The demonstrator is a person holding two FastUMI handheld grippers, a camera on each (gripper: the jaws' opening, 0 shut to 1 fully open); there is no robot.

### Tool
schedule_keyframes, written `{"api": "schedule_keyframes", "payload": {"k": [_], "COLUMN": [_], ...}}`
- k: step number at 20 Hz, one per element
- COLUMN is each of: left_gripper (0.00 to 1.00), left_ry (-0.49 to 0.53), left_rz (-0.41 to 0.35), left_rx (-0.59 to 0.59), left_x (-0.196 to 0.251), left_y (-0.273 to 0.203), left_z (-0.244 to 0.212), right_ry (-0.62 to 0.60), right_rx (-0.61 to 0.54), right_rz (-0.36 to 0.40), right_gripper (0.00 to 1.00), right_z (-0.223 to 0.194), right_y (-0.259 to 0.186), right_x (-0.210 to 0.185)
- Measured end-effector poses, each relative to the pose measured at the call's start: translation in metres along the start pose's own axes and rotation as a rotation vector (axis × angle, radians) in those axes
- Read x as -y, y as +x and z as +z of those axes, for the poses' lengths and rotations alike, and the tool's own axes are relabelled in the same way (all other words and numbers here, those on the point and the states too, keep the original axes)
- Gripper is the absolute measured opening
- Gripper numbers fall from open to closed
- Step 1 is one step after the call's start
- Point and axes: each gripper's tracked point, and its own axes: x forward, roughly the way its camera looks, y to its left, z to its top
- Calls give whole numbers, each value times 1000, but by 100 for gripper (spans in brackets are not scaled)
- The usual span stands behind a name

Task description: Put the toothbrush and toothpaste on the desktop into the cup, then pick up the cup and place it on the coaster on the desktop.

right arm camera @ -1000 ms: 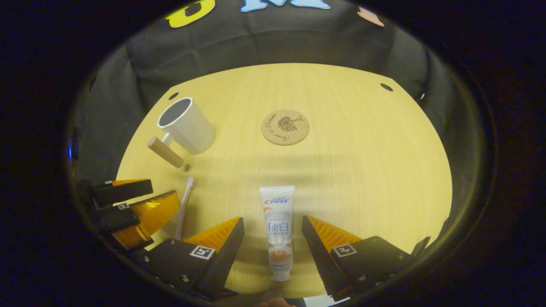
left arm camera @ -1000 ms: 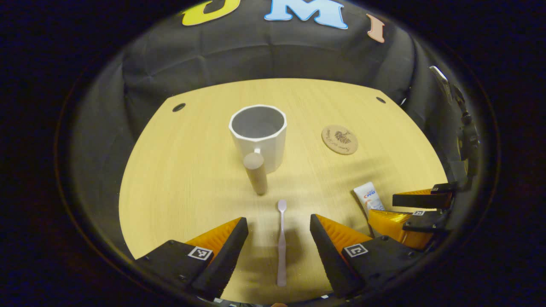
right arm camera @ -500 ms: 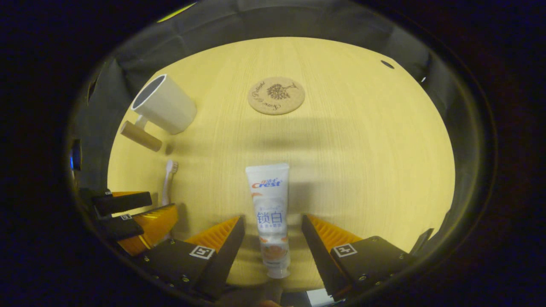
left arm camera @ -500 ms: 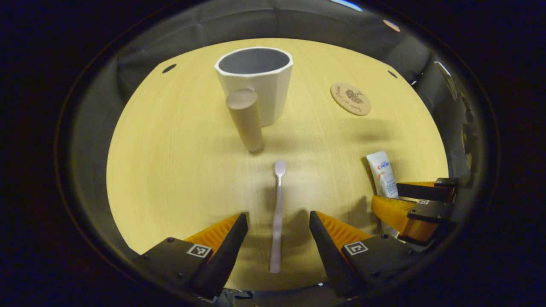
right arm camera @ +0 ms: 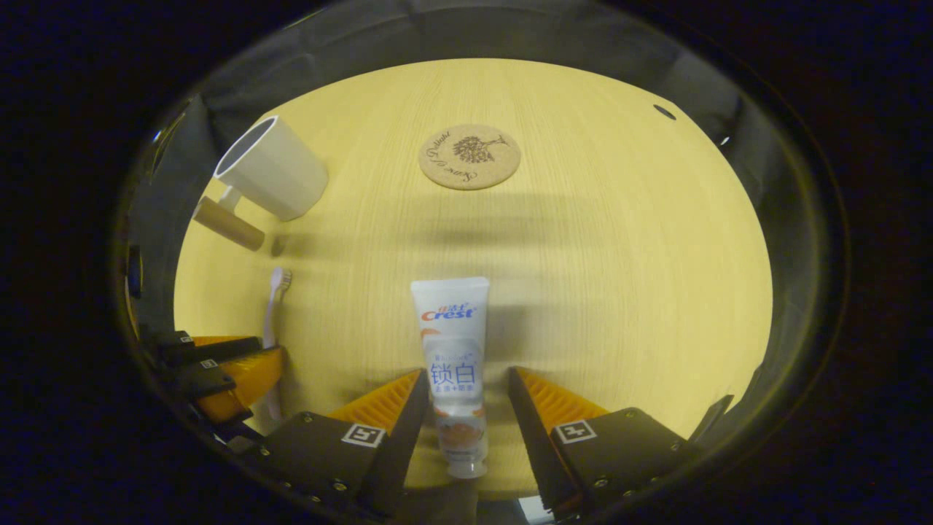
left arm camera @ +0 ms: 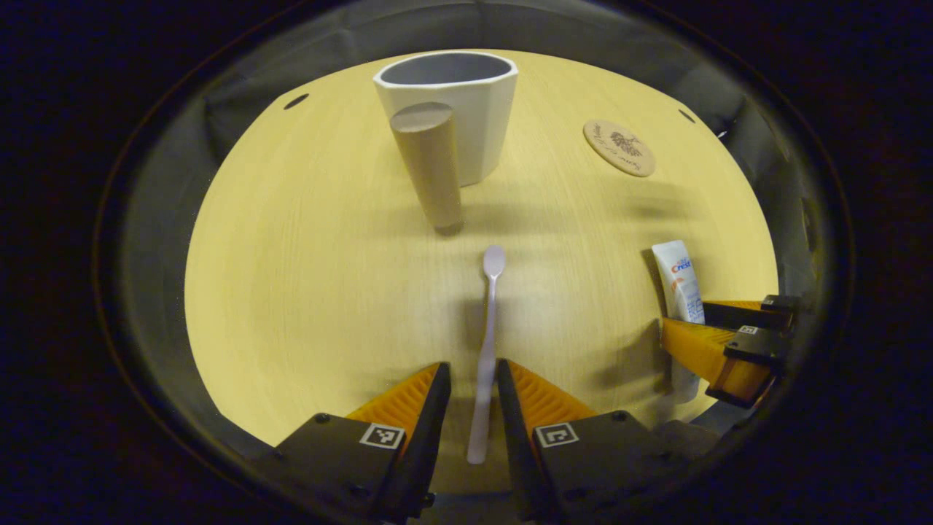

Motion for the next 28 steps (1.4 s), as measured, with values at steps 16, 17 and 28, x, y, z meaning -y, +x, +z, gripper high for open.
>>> {"api": "schedule_keyframes", "payload": {"k": [16,17,28], "left_gripper": [12,12,17], "left_ry": [-45,-70,-171], "left_rz": [-62,-80,-193], "left_rx": [105,117,375], "left_x": [1,3,4], "left_y": [-9,-11,-69], "left_z": [-9,-12,-9], "right_ry": [21,30,-46], "right_rx": [84,97,314], "right_rz": [79,94,184], "right_gripper": [17,17,17], "right_z": [-7,-7,16], "right_y": [-8,-12,-53], "right_x": [4,4,-13]}}
